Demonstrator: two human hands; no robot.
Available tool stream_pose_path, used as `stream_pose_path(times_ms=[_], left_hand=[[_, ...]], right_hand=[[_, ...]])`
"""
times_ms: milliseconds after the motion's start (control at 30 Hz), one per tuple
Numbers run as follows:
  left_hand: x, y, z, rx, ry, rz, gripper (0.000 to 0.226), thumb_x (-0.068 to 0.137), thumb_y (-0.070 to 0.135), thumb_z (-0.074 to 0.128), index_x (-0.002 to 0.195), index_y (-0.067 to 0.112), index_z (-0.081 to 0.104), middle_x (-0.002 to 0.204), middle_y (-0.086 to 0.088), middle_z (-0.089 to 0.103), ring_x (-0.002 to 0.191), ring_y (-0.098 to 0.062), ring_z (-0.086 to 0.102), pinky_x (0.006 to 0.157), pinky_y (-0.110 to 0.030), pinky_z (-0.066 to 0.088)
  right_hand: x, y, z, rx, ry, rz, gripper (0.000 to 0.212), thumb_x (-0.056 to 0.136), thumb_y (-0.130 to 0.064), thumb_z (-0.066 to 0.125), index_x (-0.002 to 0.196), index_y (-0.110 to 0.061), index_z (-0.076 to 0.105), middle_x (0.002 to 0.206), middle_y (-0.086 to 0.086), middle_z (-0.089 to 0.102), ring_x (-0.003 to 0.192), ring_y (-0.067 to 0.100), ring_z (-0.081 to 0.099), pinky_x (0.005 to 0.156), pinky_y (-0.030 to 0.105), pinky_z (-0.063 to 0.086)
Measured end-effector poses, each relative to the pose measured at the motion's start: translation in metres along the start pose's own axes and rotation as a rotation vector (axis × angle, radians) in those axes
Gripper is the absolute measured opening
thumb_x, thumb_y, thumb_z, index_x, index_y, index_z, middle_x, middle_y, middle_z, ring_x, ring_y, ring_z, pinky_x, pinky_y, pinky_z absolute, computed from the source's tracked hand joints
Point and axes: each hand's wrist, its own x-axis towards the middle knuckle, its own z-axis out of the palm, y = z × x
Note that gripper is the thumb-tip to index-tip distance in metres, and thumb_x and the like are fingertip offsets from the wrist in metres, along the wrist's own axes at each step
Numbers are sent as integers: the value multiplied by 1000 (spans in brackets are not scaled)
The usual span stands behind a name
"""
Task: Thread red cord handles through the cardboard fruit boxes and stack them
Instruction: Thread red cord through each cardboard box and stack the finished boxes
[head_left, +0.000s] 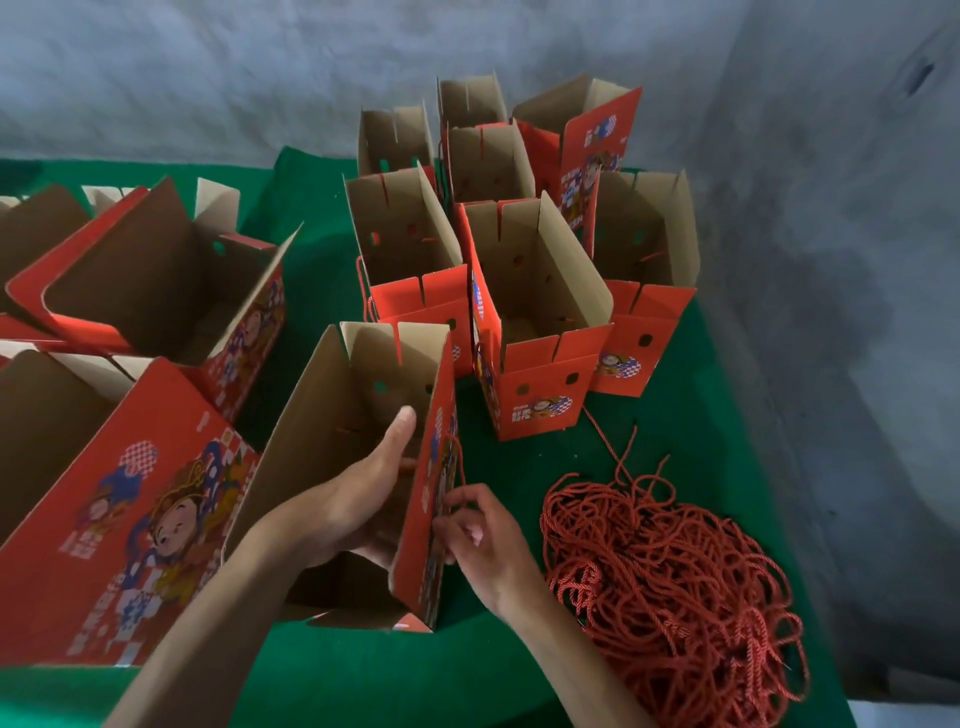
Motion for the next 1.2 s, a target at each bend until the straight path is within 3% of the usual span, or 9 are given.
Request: stream_pose_path(times_ms=[167, 300, 433, 567, 700, 867, 967, 1067, 1200], left_hand=[[6, -1, 14, 387, 65, 40, 15, 99, 22, 64, 112, 16, 66, 98, -11, 78, 88, -25, 77, 75, -39, 64], [11, -1, 28, 644, 154, 109, 18, 92, 8, 71, 109, 6, 64, 97, -12, 75, 84, -20, 76, 75, -35, 64], [11, 0, 25, 779, 153, 81, 24, 91, 5, 72, 112, 6, 62, 102, -10, 74, 93, -20, 74, 85, -40, 62], [15, -2, 29, 834, 175, -23, 27, 92, 8, 71, 117, 10, 60, 108, -10, 72, 93, -21, 74, 83, -37, 63], [19, 4, 30, 1001, 432, 17, 40, 90, 19, 76, 124, 18, 55, 124, -5, 55, 103, -23, 67, 84, -36, 62], [18, 10, 30, 809, 358, 130, 57, 88, 14, 76, 137, 22, 48, 124, -3, 62, 108, -21, 67, 87, -35, 61], [16, 19, 29, 718, 334, 207, 59, 95, 11, 66, 147, 24, 42, 131, -5, 60, 111, -21, 67, 88, -38, 61], [16, 24, 33, 605, 283, 257, 61, 101, 13, 56, 154, 30, 33, 135, -7, 57, 101, -22, 72, 75, -39, 64], [18, 30, 32, 546, 323, 390, 56, 105, 15, 44, 155, 38, 30, 132, -4, 61, 100, -21, 72, 78, -38, 64]], right_hand=[[-3, 9, 5, -74, -72, -121, 19, 112, -29, 44, 122, -13, 44, 93, 5, 75, 86, 21, 74, 86, 45, 60], [-3, 14, 5, -105, -93, -187, 20, 112, -37, 39, 130, -29, 38, 102, 8, 75, 91, 25, 75, 85, 45, 62], [-2, 17, -1, -130, -188, -165, 31, 111, -30, 40, 139, -37, 29, 117, 11, 74, 106, 28, 73, 98, 52, 57], [0, 14, -6, -233, -243, -149, 54, 104, -25, 50, 139, -56, 24, 117, -11, 72, 108, 13, 71, 94, 33, 57], [-6, 7, -9, -285, -295, -123, 83, 92, -37, 72, 153, -48, 17, 119, -21, 68, 115, 5, 66, 101, 25, 52], [-13, 5, -20, -394, -305, -122, 113, 77, -53, 82, 157, -52, 3, 148, -20, 45, 136, -7, 44, 114, 19, 36], [-13, 11, -22, -355, -375, -89, 128, 74, -39, 87, 156, -57, -9, 156, -23, 35, 137, -17, 37, 103, 0, 35], [-8, 15, -18, -324, -374, -84, 140, 67, -46, 95, 154, -60, -14, 157, -30, 29, 138, -18, 36, 103, 1, 33], [3, 11, -18, -473, -179, -187, 122, 70, -65, 87, 154, -61, -1, 151, -40, 32, 133, -20, 40, 102, 6, 34]])
